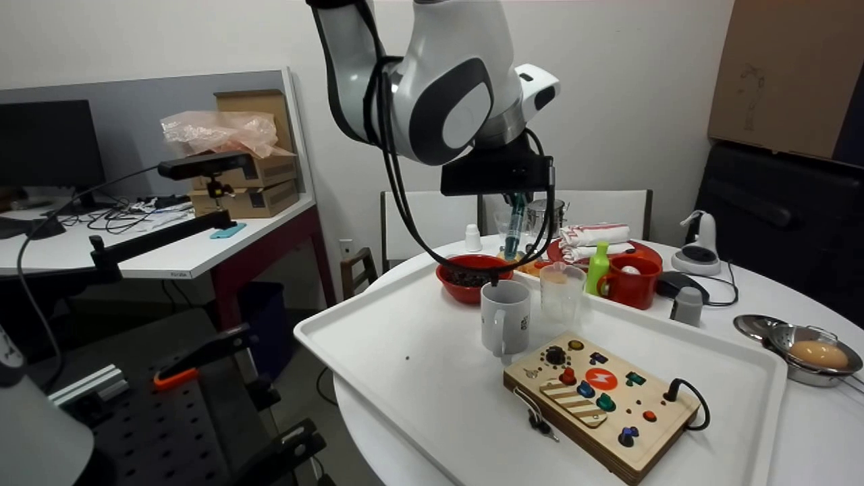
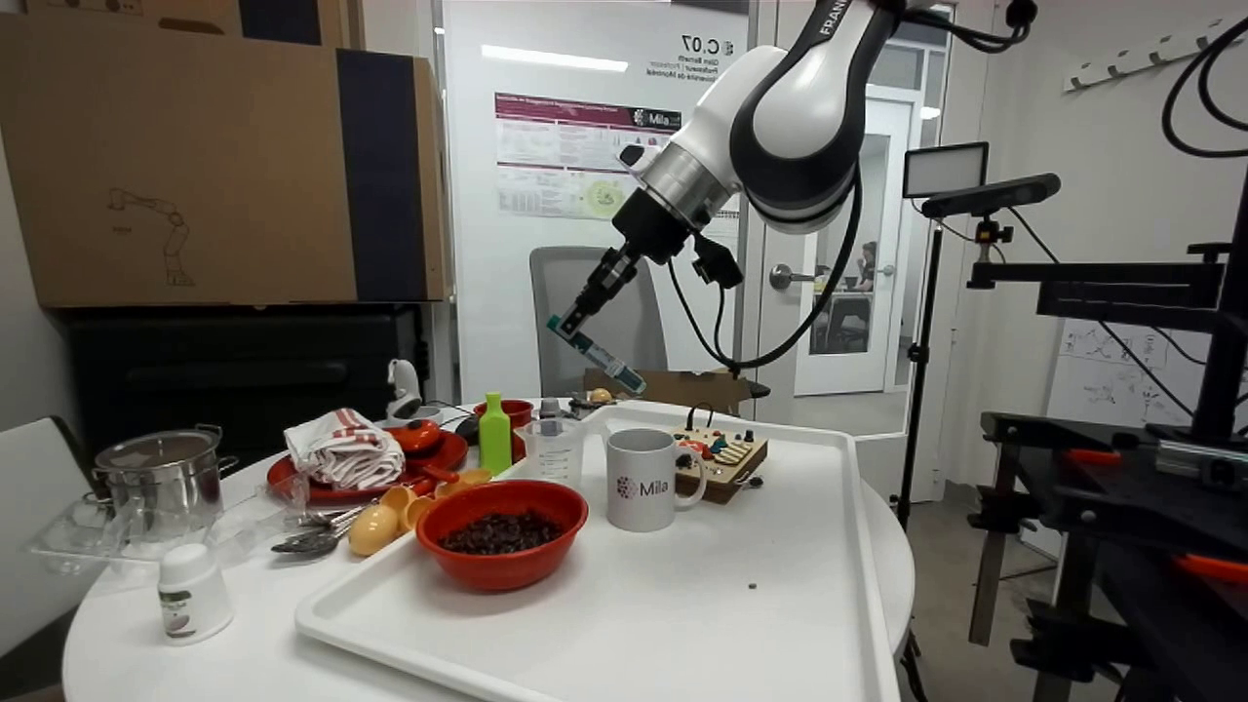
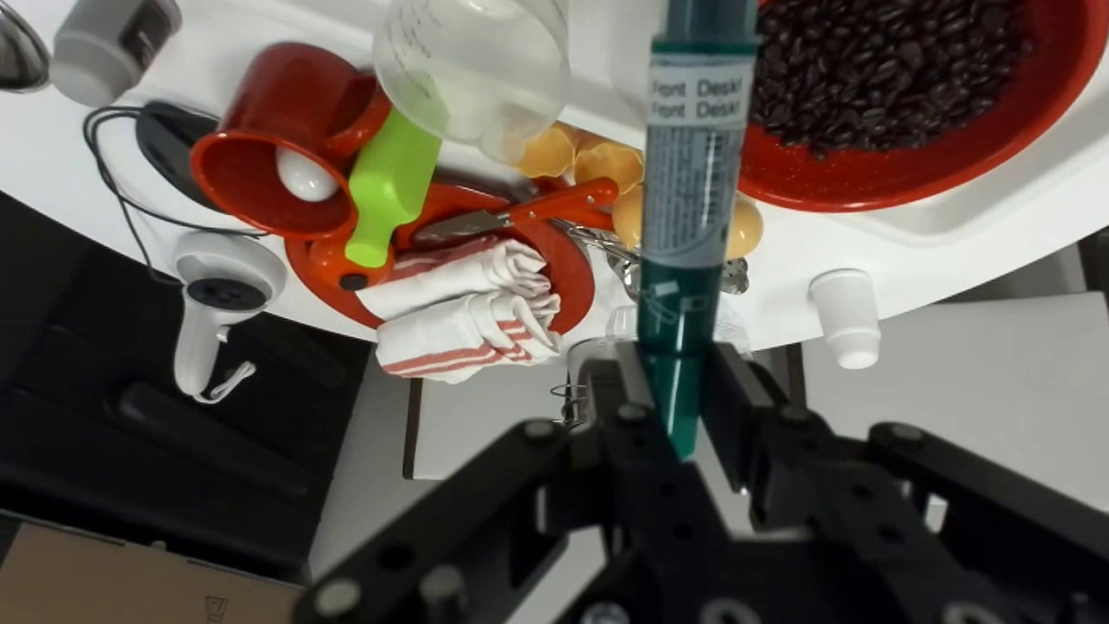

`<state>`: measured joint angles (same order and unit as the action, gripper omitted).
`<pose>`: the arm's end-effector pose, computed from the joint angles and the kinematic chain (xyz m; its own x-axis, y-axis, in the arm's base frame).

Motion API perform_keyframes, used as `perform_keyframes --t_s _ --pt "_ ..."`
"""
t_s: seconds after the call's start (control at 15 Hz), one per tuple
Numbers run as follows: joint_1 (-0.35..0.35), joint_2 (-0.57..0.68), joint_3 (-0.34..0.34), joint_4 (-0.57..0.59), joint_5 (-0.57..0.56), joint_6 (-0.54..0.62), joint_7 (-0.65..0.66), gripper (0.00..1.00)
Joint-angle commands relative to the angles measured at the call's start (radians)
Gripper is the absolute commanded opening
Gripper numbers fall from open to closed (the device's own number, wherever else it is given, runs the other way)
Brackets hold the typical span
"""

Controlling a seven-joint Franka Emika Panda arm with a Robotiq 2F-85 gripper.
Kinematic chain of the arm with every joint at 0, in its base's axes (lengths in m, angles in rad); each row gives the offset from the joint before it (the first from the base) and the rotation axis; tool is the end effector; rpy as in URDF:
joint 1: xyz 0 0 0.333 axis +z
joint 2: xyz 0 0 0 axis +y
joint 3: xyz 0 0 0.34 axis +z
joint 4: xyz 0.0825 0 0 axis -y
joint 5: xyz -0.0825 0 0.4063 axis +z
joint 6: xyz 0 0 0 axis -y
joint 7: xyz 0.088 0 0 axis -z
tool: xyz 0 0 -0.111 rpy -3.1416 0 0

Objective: Pick the marker and put it in the cup

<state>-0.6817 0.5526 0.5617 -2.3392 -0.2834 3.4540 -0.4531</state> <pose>0.5721 -0.0393 0.2126 0.6597 0.3805 0.6481 0.4122 -0.9043 0.1113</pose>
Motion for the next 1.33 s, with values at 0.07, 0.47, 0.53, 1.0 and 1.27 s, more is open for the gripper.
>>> perform_keyframes --t_s 0.07,0.47,0.53,1.0,1.27 --pt "-0.002 0.044 -0.002 0.004 0.019 0.000 0.002 0.13" --pt "-0.002 0.041 -0.006 -0.003 0.005 -0.002 0.001 0.21" --pt "-0.002 0.041 -0.006 -0.003 0.005 -0.002 0.001 0.13" --pt "0.000 0.081 -0.038 0.021 -0.132 0.007 0.116 0.13" --pt "-0.086 0.123 0.034 0.030 -0.107 0.003 0.057 0.13"
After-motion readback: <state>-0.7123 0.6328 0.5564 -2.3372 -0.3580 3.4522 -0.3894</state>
